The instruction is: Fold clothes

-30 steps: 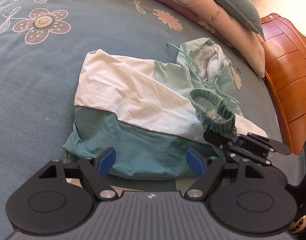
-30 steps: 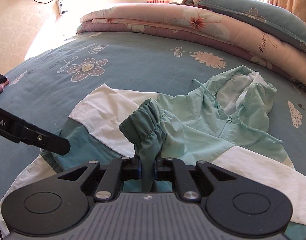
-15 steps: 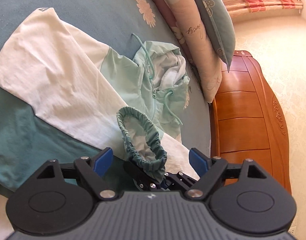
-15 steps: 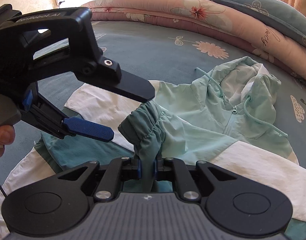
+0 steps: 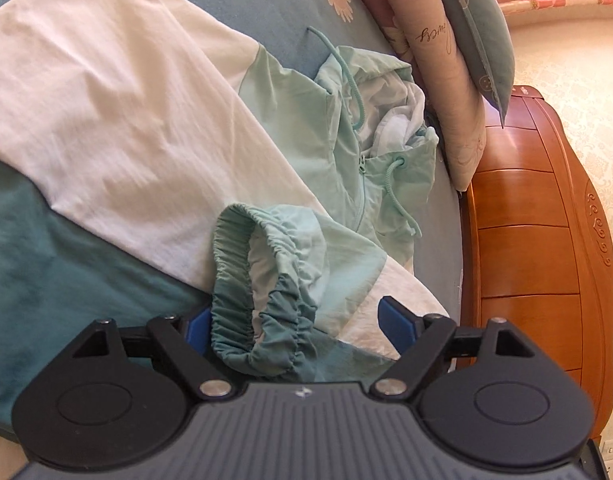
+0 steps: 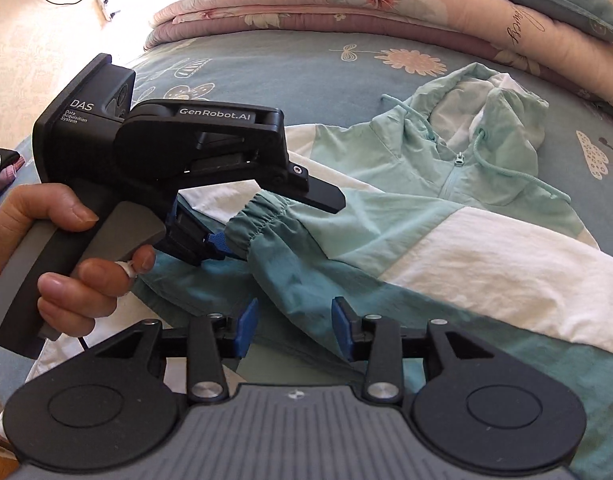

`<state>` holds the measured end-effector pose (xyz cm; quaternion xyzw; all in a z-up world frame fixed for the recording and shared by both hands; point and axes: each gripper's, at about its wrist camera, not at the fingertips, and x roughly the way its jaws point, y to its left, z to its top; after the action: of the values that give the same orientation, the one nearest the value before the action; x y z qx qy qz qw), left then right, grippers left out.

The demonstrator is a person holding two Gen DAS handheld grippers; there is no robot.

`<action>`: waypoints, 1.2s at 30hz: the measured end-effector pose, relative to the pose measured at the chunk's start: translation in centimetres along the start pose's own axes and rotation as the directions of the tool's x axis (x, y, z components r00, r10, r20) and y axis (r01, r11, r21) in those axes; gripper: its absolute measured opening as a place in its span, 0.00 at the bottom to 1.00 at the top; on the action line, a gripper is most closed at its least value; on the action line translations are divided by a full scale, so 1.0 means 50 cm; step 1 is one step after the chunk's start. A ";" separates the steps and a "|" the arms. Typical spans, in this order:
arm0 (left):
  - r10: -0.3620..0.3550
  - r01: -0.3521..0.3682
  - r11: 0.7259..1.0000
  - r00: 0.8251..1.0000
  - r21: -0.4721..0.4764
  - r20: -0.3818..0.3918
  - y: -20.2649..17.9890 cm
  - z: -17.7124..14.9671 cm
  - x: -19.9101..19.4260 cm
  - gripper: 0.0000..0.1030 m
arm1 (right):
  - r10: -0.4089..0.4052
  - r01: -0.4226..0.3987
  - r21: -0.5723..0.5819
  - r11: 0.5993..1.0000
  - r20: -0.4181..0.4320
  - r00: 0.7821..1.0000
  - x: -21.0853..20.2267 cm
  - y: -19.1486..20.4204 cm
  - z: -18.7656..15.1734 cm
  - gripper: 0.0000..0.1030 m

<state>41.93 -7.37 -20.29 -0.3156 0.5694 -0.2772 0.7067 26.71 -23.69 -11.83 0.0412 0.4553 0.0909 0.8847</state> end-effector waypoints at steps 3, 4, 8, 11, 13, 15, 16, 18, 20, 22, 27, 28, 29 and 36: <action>0.114 -0.115 0.988 0.993 0.106 0.020 -0.034 -0.006 0.003 0.22 | -0.031 0.032 0.081 0.996 -0.020 0.999 -0.030 -0.039 -0.026 0.44; 0.126 -0.129 0.983 0.991 0.129 0.035 -0.044 -0.009 -0.001 0.21 | -0.044 0.047 0.111 0.993 -0.024 0.999 -0.042 -0.054 -0.036 0.44; 0.123 -0.132 0.976 0.991 0.175 0.060 -0.075 -0.004 -0.025 0.20 | -0.160 0.169 0.211 0.963 -0.060 0.985 -0.096 -0.121 -0.085 0.44; 0.133 -0.145 0.972 0.988 0.185 0.072 -0.090 0.004 -0.033 0.20 | -0.326 0.348 0.290 0.892 -0.121 0.937 -0.144 -0.174 -0.146 0.52; 0.147 -0.161 0.965 0.986 0.206 0.084 -0.106 0.006 -0.034 0.20 | -0.412 0.447 0.332 0.831 -0.173 0.895 -0.165 -0.212 -0.189 0.56; 0.159 -0.179 0.957 0.982 0.229 0.103 -0.124 0.007 -0.037 0.20 | -0.464 0.509 0.359 0.782 -0.210 0.860 -0.168 -0.255 -0.226 0.56; 0.162 -0.184 0.955 0.980 0.234 0.111 -0.131 0.007 -0.040 0.20 | -0.480 0.524 0.373 0.766 -0.210 0.852 -0.166 -0.275 -0.238 0.56; 0.165 -0.188 0.952 0.980 0.242 0.115 -0.151 0.007 -0.045 0.20 | -0.501 0.527 0.406 0.747 -0.178 0.847 -0.158 -0.310 -0.249 0.57; 0.172 -0.198 0.946 0.978 0.257 0.122 -0.169 0.003 -0.051 0.20 | -0.495 0.502 0.431 0.749 -0.138 0.858 -0.142 -0.338 -0.246 0.57; 0.194 -0.226 0.935 0.971 0.273 0.139 -0.184 -0.003 -0.054 0.20 | -0.507 0.512 0.420 0.750 -0.134 0.852 -0.121 -0.361 -0.237 0.58; 0.317 -0.347 0.907 0.936 0.238 0.156 -0.154 -0.012 -0.025 0.18 | -0.531 0.537 0.269 0.800 -0.099 0.841 -0.128 -0.368 -0.249 0.68; 0.345 -0.372 0.901 0.926 0.222 0.152 -0.139 -0.014 -0.014 0.18 | -0.527 0.531 0.247 0.810 -0.088 0.845 -0.136 -0.366 -0.254 0.68; 0.378 -0.403 0.888 0.914 0.222 0.149 -0.123 -0.017 0.000 0.19 | -0.513 0.517 0.253 0.818 -0.086 0.854 -0.143 -0.369 -0.259 0.68; 0.438 -0.469 0.851 0.882 0.236 0.173 -0.124 -0.035 0.022 0.19 | -0.423 0.431 0.333 0.839 -0.101 0.901 -0.209 -0.380 -0.276 0.33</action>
<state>40.26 -12.44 -16.49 -0.0877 0.5436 -0.1592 0.8194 11.88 -44.51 -14.49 0.0933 0.4718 -0.1897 0.8560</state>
